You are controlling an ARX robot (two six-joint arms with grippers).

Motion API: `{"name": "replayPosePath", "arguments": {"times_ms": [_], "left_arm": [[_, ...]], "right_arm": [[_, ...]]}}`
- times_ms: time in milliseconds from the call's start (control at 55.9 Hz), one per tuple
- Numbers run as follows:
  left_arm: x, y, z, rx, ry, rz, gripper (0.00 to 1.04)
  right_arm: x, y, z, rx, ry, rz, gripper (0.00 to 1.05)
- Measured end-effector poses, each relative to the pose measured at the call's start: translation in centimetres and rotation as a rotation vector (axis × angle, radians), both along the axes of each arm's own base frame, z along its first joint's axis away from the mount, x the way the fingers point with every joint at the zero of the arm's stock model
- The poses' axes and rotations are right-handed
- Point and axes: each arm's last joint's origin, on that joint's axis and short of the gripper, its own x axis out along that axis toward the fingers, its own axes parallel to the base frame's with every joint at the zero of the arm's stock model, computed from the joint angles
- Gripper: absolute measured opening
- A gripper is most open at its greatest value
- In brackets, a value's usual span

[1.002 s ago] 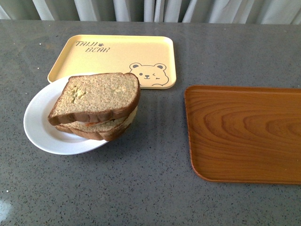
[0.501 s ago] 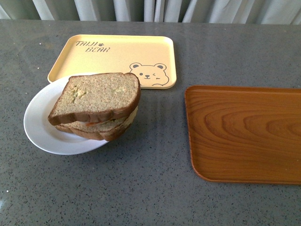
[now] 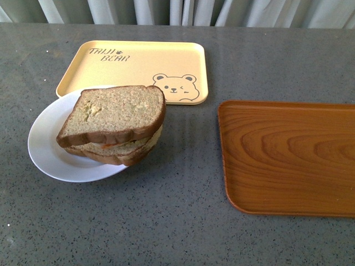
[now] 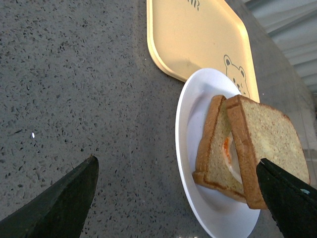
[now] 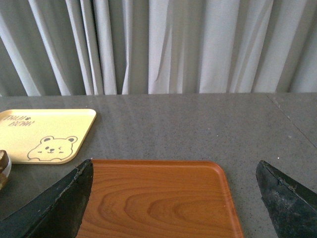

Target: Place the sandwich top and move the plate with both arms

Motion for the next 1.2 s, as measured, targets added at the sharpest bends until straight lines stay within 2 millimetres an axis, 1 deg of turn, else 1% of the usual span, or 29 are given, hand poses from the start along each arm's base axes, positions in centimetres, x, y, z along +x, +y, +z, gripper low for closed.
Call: {"name": "replayPosePath", "arguments": {"times_ms": [143,322,429,644,1163,1198], "left_arm": [[0.9,-0.8,-0.7,-0.067,0.038,-0.017,0.96],[1.5,-1.3,-1.7,-0.093,0.103,-0.056,0.96],[1.9,-1.6,-1.9,-0.094,0.104,-0.069,0.96],[3.3,-3.2,-2.4,-0.111,0.111,-0.117,0.96],[3.9,-4.9,-2.9,-0.131,0.161,-0.158,0.96],[3.9,-5.0,-3.0,-0.130,0.163,-0.160,0.94]], "right_arm": [[0.0,0.0,0.0,0.000,0.000,0.000,0.96],[0.0,0.0,0.0,0.000,0.000,0.000,0.96],[0.0,0.0,0.0,0.000,0.000,0.000,0.96],[0.0,0.0,0.0,0.000,0.000,0.000,0.96],[0.0,0.0,0.0,0.000,0.000,0.000,0.96],[0.0,0.0,0.0,0.000,0.000,0.000,0.96]]}}
